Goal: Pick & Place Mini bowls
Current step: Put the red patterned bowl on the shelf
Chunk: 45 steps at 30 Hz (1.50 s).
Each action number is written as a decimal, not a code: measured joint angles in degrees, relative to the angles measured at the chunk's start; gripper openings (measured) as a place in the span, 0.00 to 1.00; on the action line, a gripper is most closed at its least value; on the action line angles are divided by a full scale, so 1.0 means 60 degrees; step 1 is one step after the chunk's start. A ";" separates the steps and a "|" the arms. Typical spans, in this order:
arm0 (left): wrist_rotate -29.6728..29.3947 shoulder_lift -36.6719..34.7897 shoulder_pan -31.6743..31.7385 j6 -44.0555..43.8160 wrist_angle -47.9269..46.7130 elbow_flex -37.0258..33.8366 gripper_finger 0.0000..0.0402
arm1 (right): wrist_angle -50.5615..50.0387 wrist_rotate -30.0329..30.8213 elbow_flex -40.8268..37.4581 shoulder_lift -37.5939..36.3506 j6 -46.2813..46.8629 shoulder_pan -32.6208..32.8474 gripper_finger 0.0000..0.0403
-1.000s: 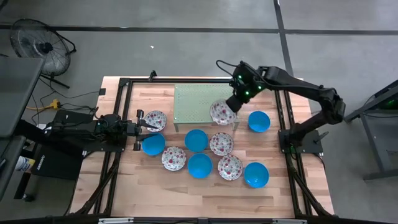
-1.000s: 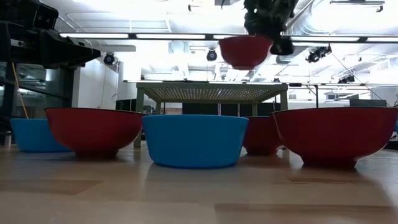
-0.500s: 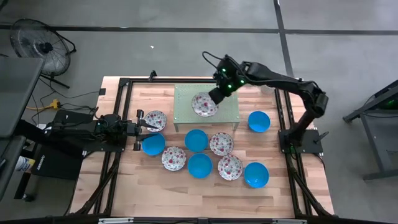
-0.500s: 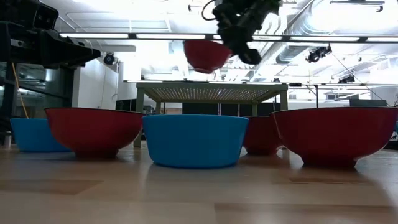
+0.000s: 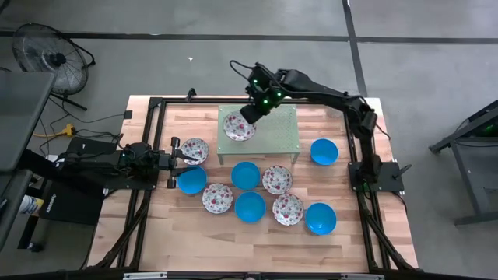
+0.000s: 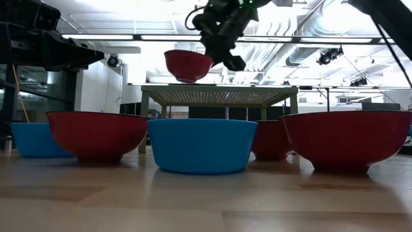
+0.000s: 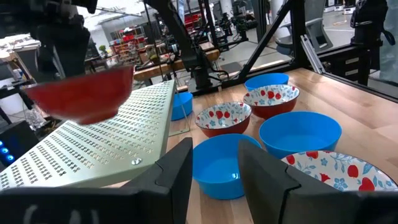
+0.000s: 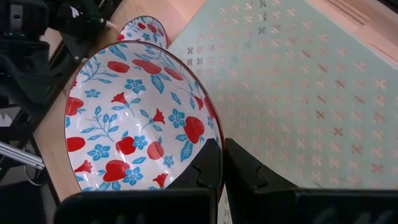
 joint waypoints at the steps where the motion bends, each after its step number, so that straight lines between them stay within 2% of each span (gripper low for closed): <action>1: -0.0004 -0.0002 0.0001 0.0003 -0.0004 0.0000 0.31 | -0.0080 -0.0002 0.0116 0.0105 -0.0001 0.0011 0.00; 10: -0.0003 0.0000 -0.0001 0.0000 -0.0004 0.0000 0.31 | -0.0350 0.0032 0.0250 0.0448 0.0138 0.0019 0.00; 15: -0.0003 0.0000 -0.0001 0.0002 -0.0004 0.0000 0.31 | -0.0355 0.0679 0.0250 0.0448 0.0145 0.0015 0.00; 29: -0.0003 -0.0003 0.0000 0.0002 -0.0004 0.0000 0.31 | -0.0519 0.0940 0.0250 0.0448 0.0308 -0.0032 0.01; 45: -0.0001 0.0000 0.0001 0.0002 -0.0003 0.0000 0.31 | -0.0515 0.0995 0.0247 0.0444 0.0272 -0.0032 0.13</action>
